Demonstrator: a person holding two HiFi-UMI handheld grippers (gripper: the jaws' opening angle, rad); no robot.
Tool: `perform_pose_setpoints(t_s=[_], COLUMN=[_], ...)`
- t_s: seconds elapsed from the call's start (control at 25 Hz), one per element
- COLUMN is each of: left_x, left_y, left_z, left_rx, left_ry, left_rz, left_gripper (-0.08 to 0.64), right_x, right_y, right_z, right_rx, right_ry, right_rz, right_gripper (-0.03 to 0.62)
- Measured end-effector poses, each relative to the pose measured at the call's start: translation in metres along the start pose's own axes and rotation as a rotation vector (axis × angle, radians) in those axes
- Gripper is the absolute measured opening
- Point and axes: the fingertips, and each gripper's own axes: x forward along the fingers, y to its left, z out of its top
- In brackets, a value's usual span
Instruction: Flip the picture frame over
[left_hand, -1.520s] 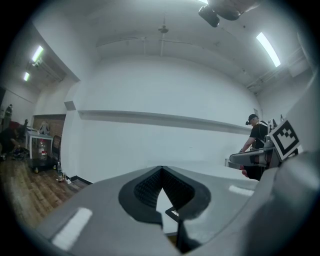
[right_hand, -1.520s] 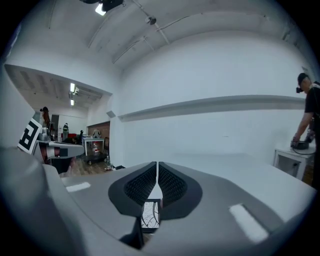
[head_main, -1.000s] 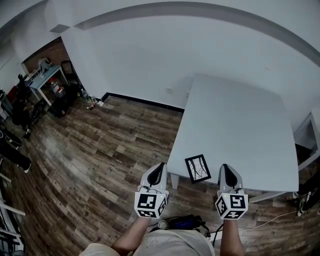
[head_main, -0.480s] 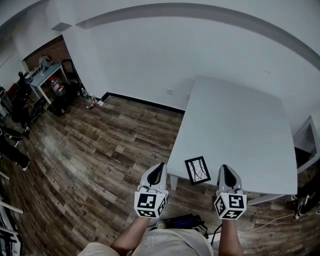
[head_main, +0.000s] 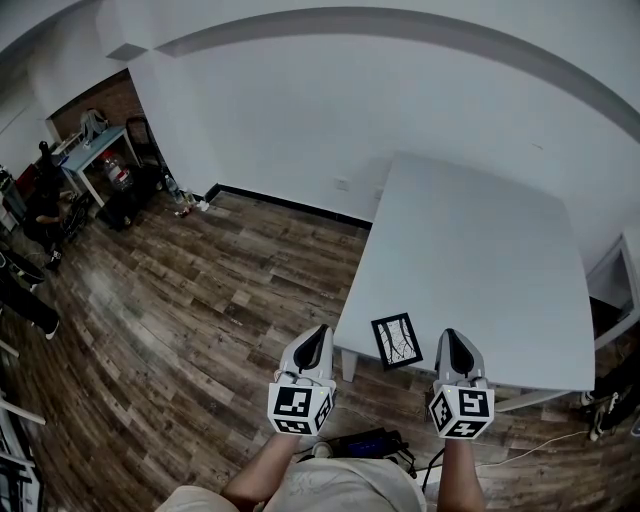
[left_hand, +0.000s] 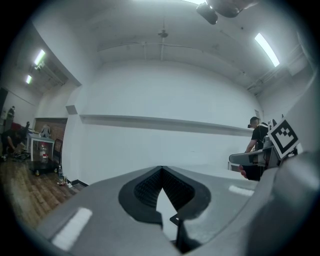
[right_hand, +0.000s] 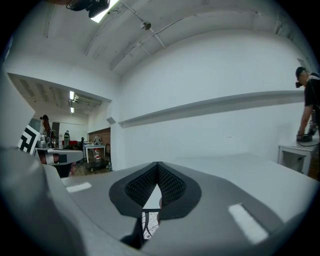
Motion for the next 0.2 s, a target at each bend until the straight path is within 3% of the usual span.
perform_pose_setpoints(t_s=[0.2], left_x=[-0.0050], left_y=[0.0012], left_z=[-0.0009], left_rx=[0.002], left_ry=[-0.004], left_rz=[0.003], left_gripper=[0.000], right_x=[-0.0031], right_y=[0.0027], right_z=[-0.0029], right_rx=[-0.006], right_ry=[0.000], right_rz=[0.002], right_gripper=[0.023])
